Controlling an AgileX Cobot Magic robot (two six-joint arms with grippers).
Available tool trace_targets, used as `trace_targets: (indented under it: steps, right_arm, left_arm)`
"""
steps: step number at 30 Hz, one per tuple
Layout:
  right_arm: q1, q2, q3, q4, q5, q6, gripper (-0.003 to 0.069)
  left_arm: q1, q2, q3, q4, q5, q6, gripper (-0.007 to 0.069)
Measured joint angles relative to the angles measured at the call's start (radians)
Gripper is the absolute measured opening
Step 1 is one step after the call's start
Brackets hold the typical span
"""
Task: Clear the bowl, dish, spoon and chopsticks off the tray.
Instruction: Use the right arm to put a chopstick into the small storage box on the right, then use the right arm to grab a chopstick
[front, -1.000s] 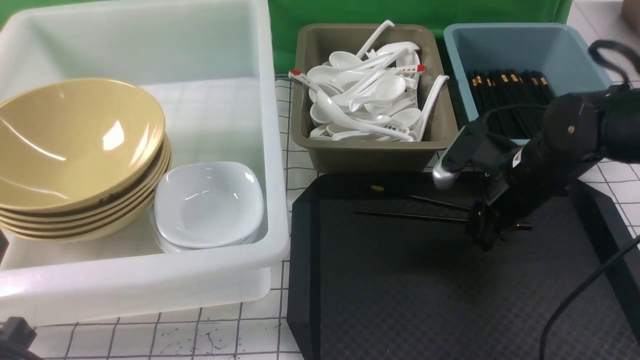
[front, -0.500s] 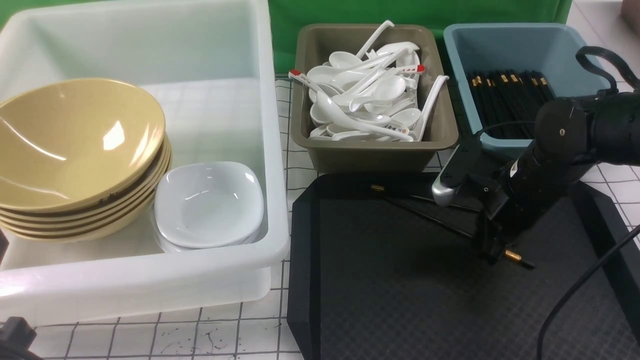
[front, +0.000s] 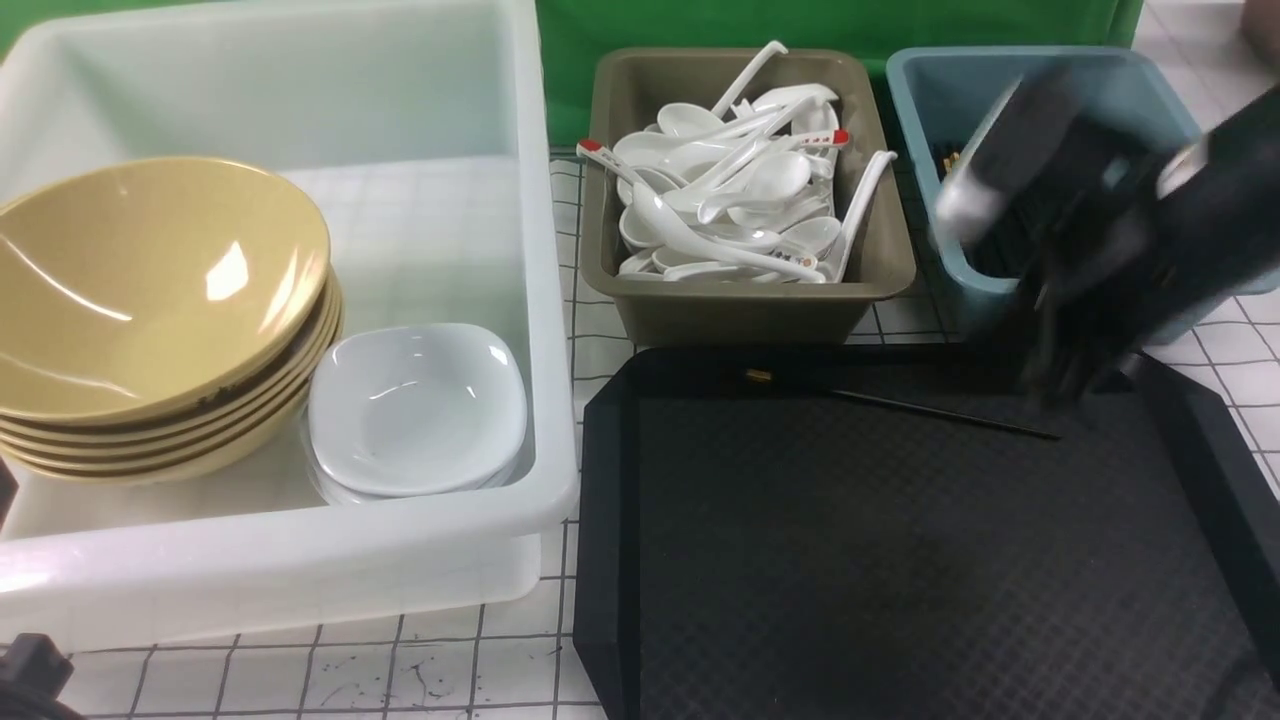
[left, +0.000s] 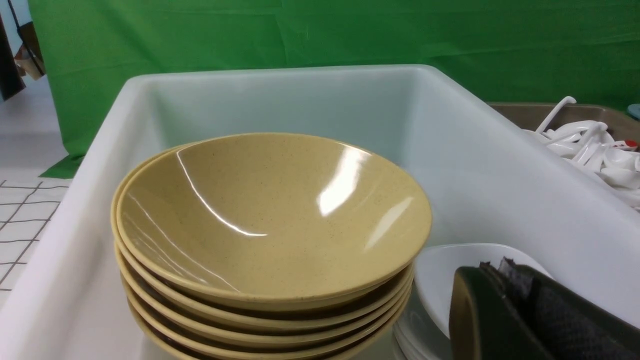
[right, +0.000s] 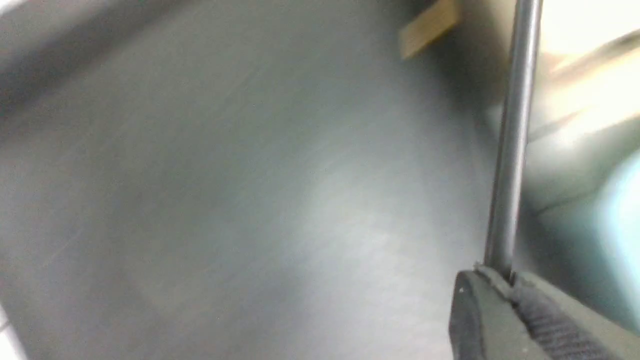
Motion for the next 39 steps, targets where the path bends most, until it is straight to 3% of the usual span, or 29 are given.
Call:
trace_targets:
  steps: [3,7,9,13,16,18,23,29,39]
  right_arm:
    - [-0.083,0.034,-0.003,0.003,-0.281,0.065,0.0077]
    - [-0.154,0.154,-0.022,0.005,-0.466,0.183,0.0088]
    - [-0.183,0.254,-0.054,0.006,-0.464,0.271,0.012]
    - [-0.208,0.396,-0.166,0.006,-0.278,0.363,0.0295]
    - [-0.199,0.406,-0.227,0.007,-0.141,0.346,0.0398]
    - [-0.188,0.396,-0.243,0.015,-0.097,0.331,0.0416]
    - [-0.05,0.365,-0.266,0.115,0.101,0.079,0.0435]
    - [0.07,0.48,-0.243,0.113,0.061,-0.016,0.0435]
    - [0.081,0.615,-0.236,0.062,-0.079,-0.034,0.0425]
  left_arm:
    - [0.0,0.0,0.0,0.0,0.0,0.0,-0.0013]
    - [0.0,0.0,0.0,0.0,0.0,0.0,-0.0013]
    - [0.0,0.0,0.0,0.0,0.0,0.0,-0.0013]
    - [0.0,0.0,0.014,0.0,-0.004,0.0,-0.0013]
    - [0.0,0.0,0.03,0.0,-0.013,0.0,-0.0013]
    - [0.0,0.0,0.033,0.0,-0.02,0.0,-0.0013]
    - [0.0,0.0,0.034,0.0,-0.057,0.0,-0.0013]
    - [0.0,0.0,0.034,0.0,-0.061,0.0,-0.0013]
    - [0.0,0.0,0.034,0.0,-0.061,0.0,-0.0013]
